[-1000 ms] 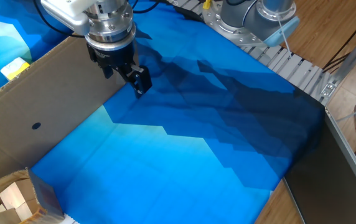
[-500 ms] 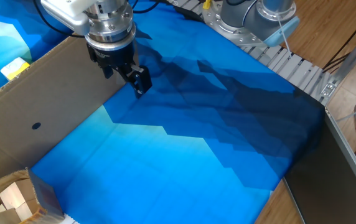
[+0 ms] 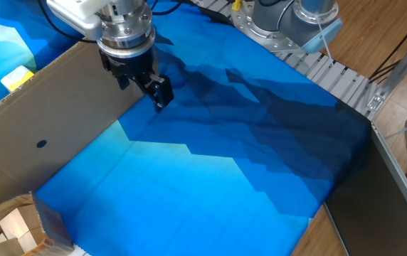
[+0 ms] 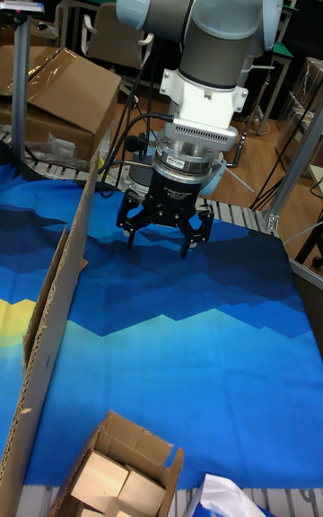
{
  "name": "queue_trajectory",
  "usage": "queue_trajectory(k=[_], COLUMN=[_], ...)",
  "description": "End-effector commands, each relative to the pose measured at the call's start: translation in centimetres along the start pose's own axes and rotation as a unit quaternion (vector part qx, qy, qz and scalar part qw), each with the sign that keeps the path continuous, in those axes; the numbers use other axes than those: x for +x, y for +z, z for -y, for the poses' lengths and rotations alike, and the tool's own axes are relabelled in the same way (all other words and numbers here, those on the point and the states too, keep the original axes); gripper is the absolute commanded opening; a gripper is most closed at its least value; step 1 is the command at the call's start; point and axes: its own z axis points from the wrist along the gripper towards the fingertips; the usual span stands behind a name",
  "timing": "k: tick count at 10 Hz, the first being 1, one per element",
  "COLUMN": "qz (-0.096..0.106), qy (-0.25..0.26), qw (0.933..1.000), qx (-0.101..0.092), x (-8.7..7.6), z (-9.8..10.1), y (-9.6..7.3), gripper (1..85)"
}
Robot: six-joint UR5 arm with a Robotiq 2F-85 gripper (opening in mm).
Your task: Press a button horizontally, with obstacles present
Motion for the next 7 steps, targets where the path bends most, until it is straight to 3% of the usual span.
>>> queue_trajectory(k=[1,7], qz=[0.073,0.071], qy=[0.006,0.006], qw=[0.9972,0.9973], qx=[-0.017,-0.015], x=[-3.78,-3.76], z=[-1.11,-1.08], y=[-0.29,-0.27], gripper=[1.0,1.0])
